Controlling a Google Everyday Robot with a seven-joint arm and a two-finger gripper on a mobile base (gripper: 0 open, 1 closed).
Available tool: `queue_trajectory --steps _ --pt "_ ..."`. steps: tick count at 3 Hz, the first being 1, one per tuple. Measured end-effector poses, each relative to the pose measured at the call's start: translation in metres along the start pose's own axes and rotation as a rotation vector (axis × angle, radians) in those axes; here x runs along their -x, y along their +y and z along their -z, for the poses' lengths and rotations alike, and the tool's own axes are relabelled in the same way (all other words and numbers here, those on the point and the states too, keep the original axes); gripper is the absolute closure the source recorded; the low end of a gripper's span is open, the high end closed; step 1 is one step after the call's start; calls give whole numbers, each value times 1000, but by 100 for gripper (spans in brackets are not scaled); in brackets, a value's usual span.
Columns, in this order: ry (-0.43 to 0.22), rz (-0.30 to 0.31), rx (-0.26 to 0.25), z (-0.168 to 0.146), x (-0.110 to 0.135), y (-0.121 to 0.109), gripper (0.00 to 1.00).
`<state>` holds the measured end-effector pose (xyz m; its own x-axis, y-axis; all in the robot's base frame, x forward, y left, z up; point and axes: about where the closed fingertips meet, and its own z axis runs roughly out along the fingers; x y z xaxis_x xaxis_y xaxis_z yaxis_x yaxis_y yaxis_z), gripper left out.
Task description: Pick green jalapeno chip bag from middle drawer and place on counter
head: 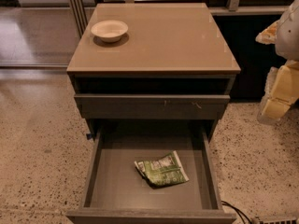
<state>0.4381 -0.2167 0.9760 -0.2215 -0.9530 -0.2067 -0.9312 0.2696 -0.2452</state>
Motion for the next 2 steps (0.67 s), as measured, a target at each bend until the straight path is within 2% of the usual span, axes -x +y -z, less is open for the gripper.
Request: queue_trajectory --steps 1,2 --pt "-10 -1 4 -5 -2 1 0" --pt "-20 -15 55 -37 -17 11 0"
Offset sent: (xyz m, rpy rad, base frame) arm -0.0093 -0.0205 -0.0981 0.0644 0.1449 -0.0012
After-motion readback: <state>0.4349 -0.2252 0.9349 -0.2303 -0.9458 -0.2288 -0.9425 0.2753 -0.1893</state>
